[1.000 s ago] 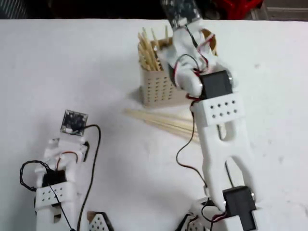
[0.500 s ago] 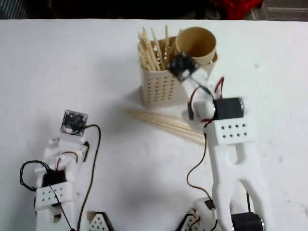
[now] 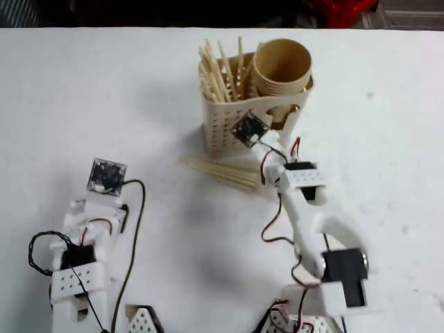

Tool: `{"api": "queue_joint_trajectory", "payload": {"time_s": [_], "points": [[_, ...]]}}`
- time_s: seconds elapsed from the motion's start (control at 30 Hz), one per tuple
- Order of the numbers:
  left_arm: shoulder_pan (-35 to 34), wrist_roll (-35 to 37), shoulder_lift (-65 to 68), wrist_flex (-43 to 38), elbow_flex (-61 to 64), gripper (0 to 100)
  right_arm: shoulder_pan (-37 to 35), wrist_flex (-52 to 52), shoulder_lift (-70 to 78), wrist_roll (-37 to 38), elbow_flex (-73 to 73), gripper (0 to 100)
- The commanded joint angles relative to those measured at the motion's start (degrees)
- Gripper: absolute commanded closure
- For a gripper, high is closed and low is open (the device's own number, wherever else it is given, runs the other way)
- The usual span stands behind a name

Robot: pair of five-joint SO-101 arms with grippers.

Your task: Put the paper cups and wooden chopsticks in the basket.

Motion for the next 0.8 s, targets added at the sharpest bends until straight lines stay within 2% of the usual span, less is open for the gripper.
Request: {"api": "queue_joint_trajectory", "payload": {"time_s": [0.0, 0.33, 0.77], "points": [[-0.22, 0.26, -0.66, -1.23, -0.26, 77, 1.8, -7.78, 2.33, 0.44, -0.26, 97.8], [-0.22, 0.26, -0.66, -1.23, -0.26, 77, 1.98, -9.27, 2.86, 0.26, 0.09, 97.9], [-0.22, 0.26, -0.66, -1.23, -0.26, 77, 7.34, -11.47, -1.71, -10.02, 0.18, 98.2]]}}
